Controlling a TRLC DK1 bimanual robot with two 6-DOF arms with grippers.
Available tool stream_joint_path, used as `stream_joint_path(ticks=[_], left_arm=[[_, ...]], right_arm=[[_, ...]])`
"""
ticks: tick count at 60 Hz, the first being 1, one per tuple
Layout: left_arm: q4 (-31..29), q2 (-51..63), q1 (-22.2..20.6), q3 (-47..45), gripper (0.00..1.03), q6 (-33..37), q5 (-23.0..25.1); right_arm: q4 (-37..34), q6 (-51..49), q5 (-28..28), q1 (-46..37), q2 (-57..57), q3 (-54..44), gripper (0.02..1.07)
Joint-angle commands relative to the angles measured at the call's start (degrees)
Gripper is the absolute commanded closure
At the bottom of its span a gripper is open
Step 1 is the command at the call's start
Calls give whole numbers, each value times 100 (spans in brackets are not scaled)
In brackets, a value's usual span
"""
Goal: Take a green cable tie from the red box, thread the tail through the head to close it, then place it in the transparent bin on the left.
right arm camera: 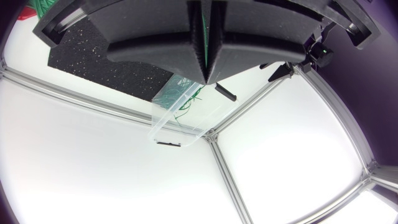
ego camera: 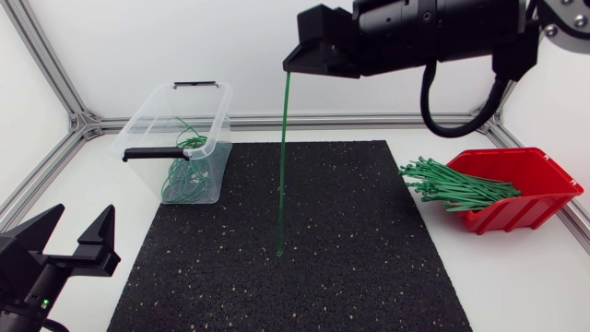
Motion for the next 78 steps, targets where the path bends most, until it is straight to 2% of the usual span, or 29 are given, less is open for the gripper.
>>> stream_joint_path(ticks=[1,29,57,59,63,70,74,78], left_arm=[[-137,-34,-34,-222,4,15,40],[-137,-34,-34,-222,4,15,49],[-137,-34,-34,-222,4,15,49],[-137,-34,-34,-222,4,15,49],[-137,-34,-34,-222,4,15,49],[-137,-34,-34,-222,4,15,49],[-137,-34,-34,-213,4,15,49],[-137,-34,-34,-222,4,15,49]], right_arm=[[90,413,-164,44,262,78,101],[503,1274,-1122,-264,1290,-116,101],[1057,1090,-1051,-888,1351,-1065,99],[1092,1046,-1043,-949,1325,-1126,97],[1110,967,-990,-1081,1299,-1223,83],[1127,712,-805,-1178,1167,-1504,82],[1119,545,-630,-1187,1061,-1619,71],[1083,378,-375,-1187,947,-1663,70]])
